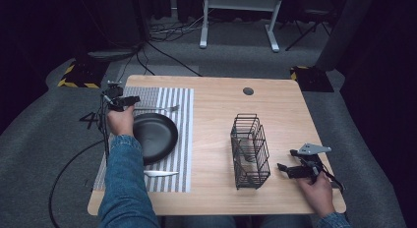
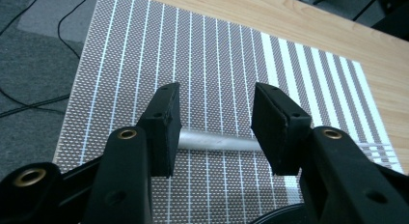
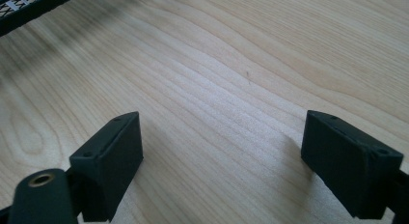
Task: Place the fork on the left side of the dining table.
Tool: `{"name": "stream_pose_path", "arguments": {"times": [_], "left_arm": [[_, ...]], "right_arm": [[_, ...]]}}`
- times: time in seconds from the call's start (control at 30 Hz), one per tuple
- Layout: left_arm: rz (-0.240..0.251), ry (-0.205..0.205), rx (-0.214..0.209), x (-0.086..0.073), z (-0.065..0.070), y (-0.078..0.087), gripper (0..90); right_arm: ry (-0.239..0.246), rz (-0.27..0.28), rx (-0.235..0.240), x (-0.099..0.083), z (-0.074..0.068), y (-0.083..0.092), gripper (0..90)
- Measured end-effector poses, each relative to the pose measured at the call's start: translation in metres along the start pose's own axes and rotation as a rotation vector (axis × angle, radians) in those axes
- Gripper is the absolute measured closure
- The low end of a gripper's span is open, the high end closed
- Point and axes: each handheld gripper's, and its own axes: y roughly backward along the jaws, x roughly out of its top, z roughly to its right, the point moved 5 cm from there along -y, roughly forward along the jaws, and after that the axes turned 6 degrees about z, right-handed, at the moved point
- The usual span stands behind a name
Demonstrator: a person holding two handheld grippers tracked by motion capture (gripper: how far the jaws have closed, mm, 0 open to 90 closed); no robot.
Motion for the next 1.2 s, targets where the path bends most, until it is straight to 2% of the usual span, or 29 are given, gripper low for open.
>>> {"name": "stream_pose_path", "arguments": {"times": [0.3, 0.63, 0.83, 1.03, 1.1, 1.2], "left_arm": [[0.001, -0.049, -0.002, 0.004, 0.005, 0.018, 52.3], [0.051, -0.185, -0.027, 0.014, 0.036, 0.055, 51.5], [0.073, -0.224, -0.060, 0.016, 0.054, 0.081, 50.5], [0.072, -0.289, -0.065, 0.013, 0.068, 0.104, 49.5], [0.097, -0.308, -0.071, 0.010, 0.072, 0.112, 49.2], [0.109, -0.322, -0.088, 0.005, 0.077, 0.125, 48.9]], "right_arm": [[0.000, 0.000, -0.001, 0.000, 0.000, 0.000, 14.8], [-0.001, 0.000, -0.001, 0.000, 0.000, 0.000, 14.8], [-0.001, 0.000, -0.001, 0.000, 0.000, 0.000, 14.8], [-0.001, 0.000, -0.001, 0.000, 0.000, 0.000, 14.8], [-0.002, 0.001, -0.001, 0.000, 0.000, 0.000, 14.8], [-0.002, 0.001, -0.001, 0.000, 0.000, 0.000, 14.8]]}}
